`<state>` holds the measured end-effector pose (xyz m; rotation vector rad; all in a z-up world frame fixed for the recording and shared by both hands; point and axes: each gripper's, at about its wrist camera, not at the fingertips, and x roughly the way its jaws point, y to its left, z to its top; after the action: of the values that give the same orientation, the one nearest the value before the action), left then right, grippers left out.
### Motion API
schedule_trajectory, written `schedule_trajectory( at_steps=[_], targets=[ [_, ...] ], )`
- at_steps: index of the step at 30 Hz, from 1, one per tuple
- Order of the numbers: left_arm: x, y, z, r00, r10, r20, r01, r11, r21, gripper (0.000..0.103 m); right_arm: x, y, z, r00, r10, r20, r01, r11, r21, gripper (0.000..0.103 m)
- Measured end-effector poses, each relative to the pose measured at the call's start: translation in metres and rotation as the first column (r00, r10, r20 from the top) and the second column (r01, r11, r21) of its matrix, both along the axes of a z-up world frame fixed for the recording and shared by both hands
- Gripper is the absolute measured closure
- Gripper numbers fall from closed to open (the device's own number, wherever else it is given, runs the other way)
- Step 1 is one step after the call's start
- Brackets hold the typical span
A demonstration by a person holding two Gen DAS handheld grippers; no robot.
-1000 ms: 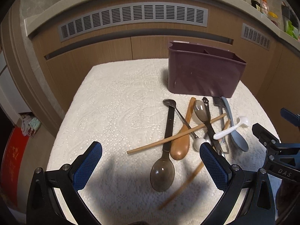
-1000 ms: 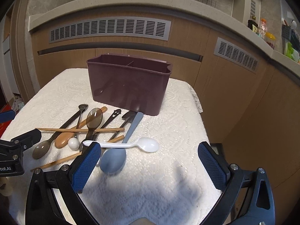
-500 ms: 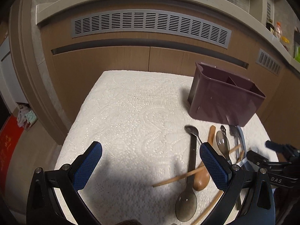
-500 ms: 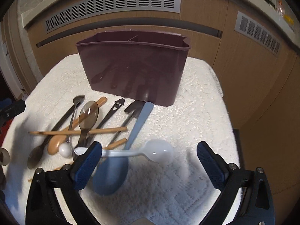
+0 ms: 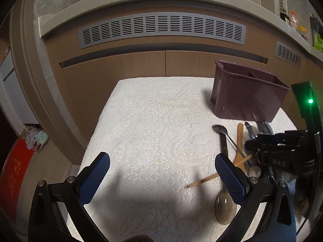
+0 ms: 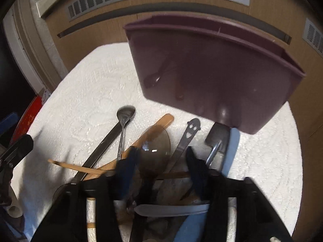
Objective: Organize utensils
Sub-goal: 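Reach the right gripper down and grasp the translucent grey plastic spoon, then lower the left gripper and grasp the white-ball-handled spoon while the right gripper holds the grey spoon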
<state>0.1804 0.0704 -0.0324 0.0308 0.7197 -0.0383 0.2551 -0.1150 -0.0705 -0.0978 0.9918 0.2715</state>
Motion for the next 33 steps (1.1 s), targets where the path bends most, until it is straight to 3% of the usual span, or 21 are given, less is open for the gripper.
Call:
schedule_trajectory(
  at_steps=[9, 14, 18, 20, 23, 25, 27, 30, 32, 33],
  targets=[
    [0.019, -0.034, 0.002, 0.991, -0.094, -0.093, 0.09, 0.995, -0.053, 0.001, -0.036, -0.045, 0.042, 0.995, -0.033, 0.089, 0.033, 0.999, 0.007, 0.073],
    [0.055, -0.073, -0.002, 0.971, -0.165, -0.171, 0.162, 0.986, -0.034, 0.03, -0.051, -0.079, 0.052, 0.991, -0.073, 0.11, 0.069, 0.997, 0.035, 0.073],
    [0.095, -0.091, -0.02, 0.929, -0.149, -0.338, 0.136, 0.989, -0.06, 0.032, -0.059, -0.088, 0.05, 0.986, -0.088, 0.139, 0.084, 0.996, 0.035, 0.073],
    [0.111, -0.093, -0.026, 0.918, -0.106, -0.382, 0.094, 0.994, -0.048, 0.032, -0.063, -0.091, 0.05, 0.984, -0.096, 0.152, 0.091, 0.995, 0.04, 0.073],
    [0.125, -0.097, -0.031, 0.91, -0.078, -0.408, 0.068, 0.997, -0.04, 0.034, -0.07, -0.094, 0.049, 0.982, -0.093, 0.167, 0.086, 0.995, 0.047, 0.073],
    [0.131, -0.102, -0.037, 0.899, -0.07, -0.432, 0.056, 0.997, -0.047, 0.042, -0.07, -0.094, 0.048, 0.979, -0.095, 0.179, 0.088, 0.995, 0.048, 0.073],
    [0.134, -0.105, -0.039, 0.906, -0.052, -0.421, 0.044, 0.999, -0.029, 0.044, -0.071, -0.094, 0.047, 0.977, -0.101, 0.189, 0.093, 0.995, 0.047, 0.073],
    [0.139, -0.108, -0.038, 0.915, -0.053, -0.4, 0.049, 0.999, -0.02, 0.06, -0.073, -0.095, 0.046, 0.976, -0.105, 0.19, 0.098, 0.994, 0.049, 0.073],
    [0.14, -0.106, -0.038, 0.915, -0.083, -0.395, 0.064, 0.996, -0.06, 0.077, -0.075, -0.095, 0.045, 0.976, -0.11, 0.189, 0.103, 0.994, 0.048, 0.073],
    [0.138, -0.104, -0.037, 0.916, -0.09, -0.39, 0.066, 0.995, -0.076, 0.077, -0.075, -0.095, 0.045, 0.976, -0.112, 0.187, 0.105, 0.993, 0.048, 0.073]
  ],
)
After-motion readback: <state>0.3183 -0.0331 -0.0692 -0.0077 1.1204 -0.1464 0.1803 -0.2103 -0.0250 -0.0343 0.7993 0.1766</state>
